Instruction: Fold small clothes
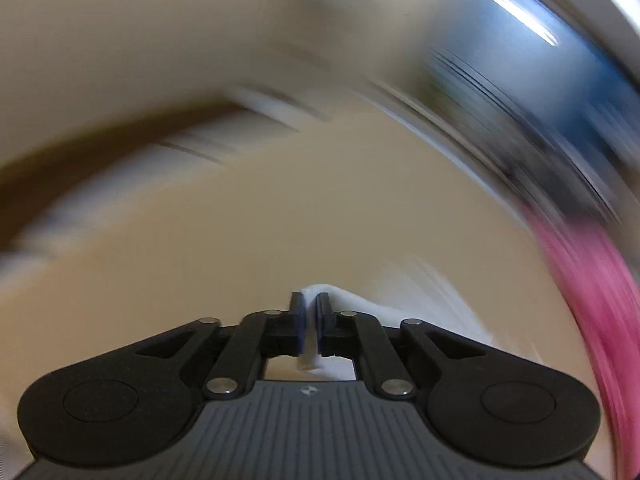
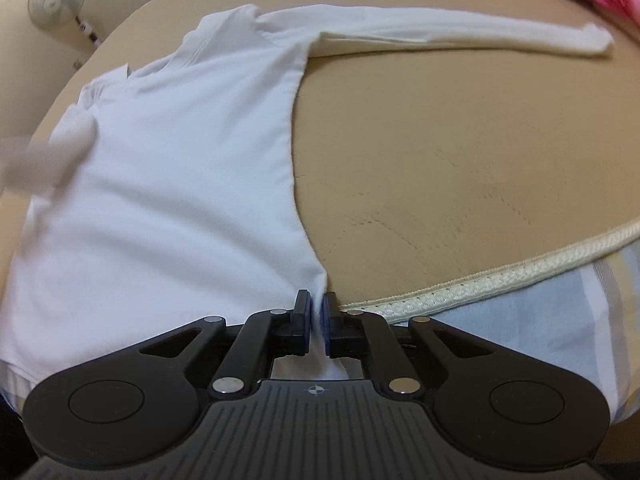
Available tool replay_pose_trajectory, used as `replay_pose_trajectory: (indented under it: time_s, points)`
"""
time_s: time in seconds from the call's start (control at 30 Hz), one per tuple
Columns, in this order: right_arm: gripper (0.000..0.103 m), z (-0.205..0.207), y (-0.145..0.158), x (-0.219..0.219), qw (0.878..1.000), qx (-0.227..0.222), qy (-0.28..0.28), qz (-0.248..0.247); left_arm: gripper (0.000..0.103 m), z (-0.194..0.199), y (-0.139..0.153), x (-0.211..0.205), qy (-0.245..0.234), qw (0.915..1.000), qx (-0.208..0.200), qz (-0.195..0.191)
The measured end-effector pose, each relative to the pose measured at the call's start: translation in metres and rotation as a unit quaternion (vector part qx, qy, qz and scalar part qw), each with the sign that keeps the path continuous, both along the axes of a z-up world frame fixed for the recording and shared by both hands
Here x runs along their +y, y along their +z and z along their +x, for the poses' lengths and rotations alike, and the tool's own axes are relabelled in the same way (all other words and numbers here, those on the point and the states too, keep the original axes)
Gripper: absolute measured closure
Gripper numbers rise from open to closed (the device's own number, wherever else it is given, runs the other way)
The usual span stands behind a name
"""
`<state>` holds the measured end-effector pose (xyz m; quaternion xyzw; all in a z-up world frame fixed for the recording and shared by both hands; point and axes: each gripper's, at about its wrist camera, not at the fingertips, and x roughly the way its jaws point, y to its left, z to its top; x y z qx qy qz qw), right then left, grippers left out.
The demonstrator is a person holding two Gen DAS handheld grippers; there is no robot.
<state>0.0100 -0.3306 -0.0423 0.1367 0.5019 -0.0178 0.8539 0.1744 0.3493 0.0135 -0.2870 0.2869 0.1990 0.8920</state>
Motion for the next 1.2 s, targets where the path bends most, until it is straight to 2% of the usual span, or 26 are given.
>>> replay_pose_trajectory:
  time_s: [0.03, 0.07, 0.1, 0.13, 0.17, 0.27, 0.33, 0.4, 0.5, 0.53, 0.63, 0.7, 0.8, 0.83, 0.87, 0.93, 0.97, 1.0, 1.03, 1.07, 1.17, 1.2]
  points:
    - [0.096, -0.001, 0.001, 0.000, 1.000, 0.000, 0.001, -0.003, 0.094, -0.009, -0.001, 0.032, 0.061, 0.9981, 0.003, -0.001]
    - [0.096, 0.000, 0.001, -0.001, 1.000, 0.000, 0.000, -0.004, 0.093, -0.016, -0.002, 0.048, 0.067, 0.9978, 0.000, -0.007]
    - [0.095, -0.001, 0.001, 0.000, 1.000, 0.001, -0.002, -0.003, 0.089, -0.021, -0.003, 0.052, 0.047, 0.9989, -0.002, -0.008]
    - [0.094, -0.001, 0.001, 0.000, 1.000, 0.001, -0.003, -0.003, 0.074, -0.025, -0.004, 0.046, 0.017, 0.9999, 0.001, 0.000]
    - [0.093, -0.002, 0.001, -0.001, 1.000, 0.001, -0.004, -0.004, 0.063, -0.026, -0.005, 0.037, -0.014, 0.9998, 0.009, 0.009]
    - [0.090, 0.002, 0.000, 0.000, 1.000, 0.002, -0.009, -0.005, 0.063, -0.023, -0.010, 0.001, -0.119, 0.9923, 0.033, 0.008]
    - [0.089, 0.005, 0.000, 0.002, 1.000, 0.002, -0.014, -0.006, 0.063, -0.022, -0.019, -0.028, -0.185, 0.9808, 0.062, 0.010]
    - [0.089, 0.008, -0.001, 0.005, 1.000, 0.004, -0.018, -0.009, 0.063, -0.028, -0.031, -0.061, -0.229, 0.9682, 0.099, 0.013]
    - [0.089, 0.006, 0.000, 0.007, 1.000, 0.004, -0.016, -0.015, 0.063, -0.047, -0.053, -0.105, -0.291, 0.9438, 0.156, 0.004]
    - [0.089, 0.006, 0.000, 0.007, 1.000, 0.004, -0.017, -0.014, 0.063, -0.057, -0.061, -0.122, -0.316, 0.9319, 0.179, 0.002]
    - [0.089, 0.002, 0.000, 0.003, 1.000, 0.007, -0.026, -0.001, 0.063, -0.083, -0.087, -0.150, -0.352, 0.9085, 0.224, 0.027]
    - [0.088, -0.001, 0.000, 0.001, 1.000, 0.007, -0.029, 0.006, 0.063, -0.094, -0.099, -0.162, -0.353, 0.9014, 0.247, 0.040]
    - [0.082, -0.006, 0.000, 0.002, 1.000, 0.008, -0.026, 0.009, 0.064, -0.109, -0.113, -0.169, -0.339, 0.8982, 0.275, 0.051]
    - [0.080, -0.007, -0.001, 0.002, 1.000, 0.011, -0.024, 0.010, 0.069, -0.114, -0.118, -0.171, -0.332, 0.8996, 0.280, 0.047]
    - [0.075, -0.009, -0.001, 0.002, 1.000, 0.013, -0.023, 0.011, 0.081, -0.118, -0.120, -0.173, -0.327, 0.9008, 0.282, 0.045]
    - [0.071, -0.012, -0.002, 0.001, 0.999, 0.015, -0.026, 0.010, 0.096, -0.121, -0.118, -0.176, -0.328, 0.9024, 0.273, 0.056]
    - [0.071, -0.013, -0.002, 0.001, 0.999, 0.016, -0.026, 0.011, 0.096, -0.123, -0.114, -0.178, -0.327, 0.9045, 0.267, 0.061]
    - [0.074, -0.014, -0.004, 0.002, 0.999, 0.018, -0.022, 0.018, 0.097, -0.127, -0.110, -0.179, -0.324, 0.9080, 0.259, 0.062]
    - [0.092, -0.015, -0.005, 0.002, 0.999, 0.019, -0.018, 0.026, 0.097, -0.128, -0.106, -0.180, -0.322, 0.9111, 0.250, 0.062]
    - [0.097, -0.017, -0.004, 0.002, 0.999, 0.015, -0.013, 0.037, 0.097, -0.135, -0.100, -0.181, -0.318, 0.9150, 0.240, 0.062]
    - [0.099, -0.027, 0.020, -0.013, 0.996, -0.029, -0.036, 0.075, 0.097, -0.161, -0.068, -0.181, -0.311, 0.9298, 0.186, 0.064]
    - [0.099, -0.034, 0.033, -0.026, 0.991, -0.054, -0.057, 0.106, 0.097, -0.171, -0.057, -0.179, -0.305, 0.9355, 0.167, 0.061]
